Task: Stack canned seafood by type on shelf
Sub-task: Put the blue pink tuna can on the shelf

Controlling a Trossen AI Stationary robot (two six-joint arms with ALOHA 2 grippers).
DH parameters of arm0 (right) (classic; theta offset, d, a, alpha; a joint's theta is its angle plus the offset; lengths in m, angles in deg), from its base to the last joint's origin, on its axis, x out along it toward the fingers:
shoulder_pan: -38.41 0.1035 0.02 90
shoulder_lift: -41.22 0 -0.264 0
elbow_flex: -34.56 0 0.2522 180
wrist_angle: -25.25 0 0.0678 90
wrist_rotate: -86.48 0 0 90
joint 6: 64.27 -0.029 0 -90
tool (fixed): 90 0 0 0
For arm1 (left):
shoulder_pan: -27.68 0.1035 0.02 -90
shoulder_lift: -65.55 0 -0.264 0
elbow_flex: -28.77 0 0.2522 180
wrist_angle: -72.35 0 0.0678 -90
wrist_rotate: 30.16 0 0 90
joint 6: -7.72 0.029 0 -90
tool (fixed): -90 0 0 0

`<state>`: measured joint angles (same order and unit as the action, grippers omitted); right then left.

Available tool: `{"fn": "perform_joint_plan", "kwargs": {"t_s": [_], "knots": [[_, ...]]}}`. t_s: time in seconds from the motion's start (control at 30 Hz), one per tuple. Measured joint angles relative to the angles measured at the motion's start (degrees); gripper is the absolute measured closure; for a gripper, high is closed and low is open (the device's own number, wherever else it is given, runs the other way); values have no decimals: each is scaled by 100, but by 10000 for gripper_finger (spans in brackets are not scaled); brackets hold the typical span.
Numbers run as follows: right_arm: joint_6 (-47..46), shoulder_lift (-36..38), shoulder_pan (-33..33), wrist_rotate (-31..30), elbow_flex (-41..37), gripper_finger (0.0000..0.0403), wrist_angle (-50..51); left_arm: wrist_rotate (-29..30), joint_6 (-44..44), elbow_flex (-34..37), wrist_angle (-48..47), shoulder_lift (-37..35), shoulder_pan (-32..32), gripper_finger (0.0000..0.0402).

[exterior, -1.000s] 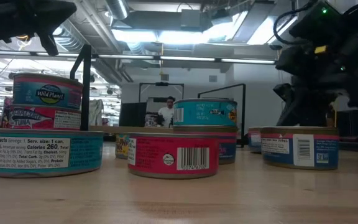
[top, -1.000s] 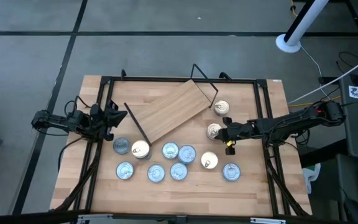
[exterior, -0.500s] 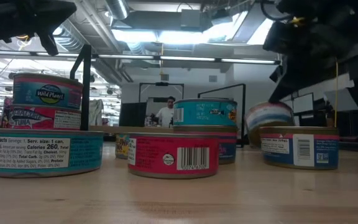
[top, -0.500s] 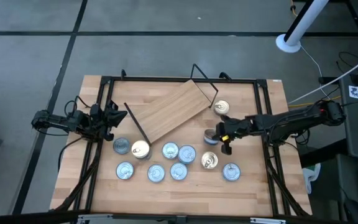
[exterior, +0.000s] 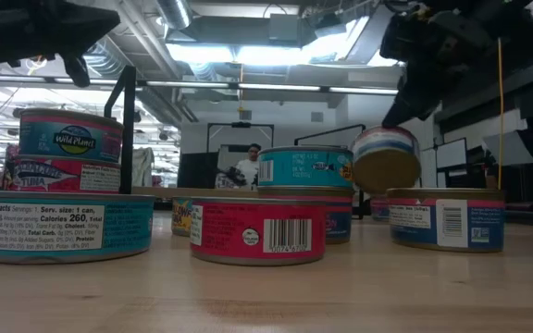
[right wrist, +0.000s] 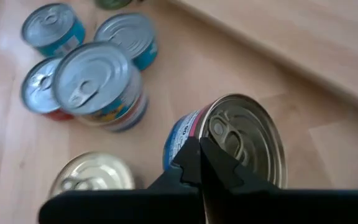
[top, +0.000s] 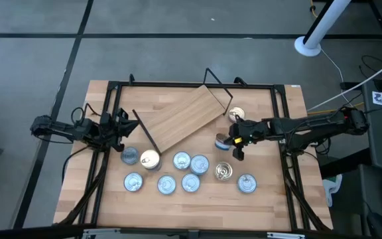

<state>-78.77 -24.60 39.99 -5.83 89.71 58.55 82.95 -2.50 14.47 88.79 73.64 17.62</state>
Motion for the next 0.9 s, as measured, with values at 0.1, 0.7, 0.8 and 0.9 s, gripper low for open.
{"fn": "perform_joint_plan", "kwargs": {"t_s": [0.1,0.7,0.8,0.9], "knots": [[208,4,-269,-11,0,403,-164,0,37,0,323,327,0,386],[2225,-885,-2048,39,4,403,-2123,17,207,-24,1439,1631,-2,386],[2500,-1150,-2155,13,4,403,-2312,22,210,-24,1429,1647,-1,386],[2774,-1407,-2200,-25,4,403,-2472,24,214,-24,1421,1671,-2,386]]}}
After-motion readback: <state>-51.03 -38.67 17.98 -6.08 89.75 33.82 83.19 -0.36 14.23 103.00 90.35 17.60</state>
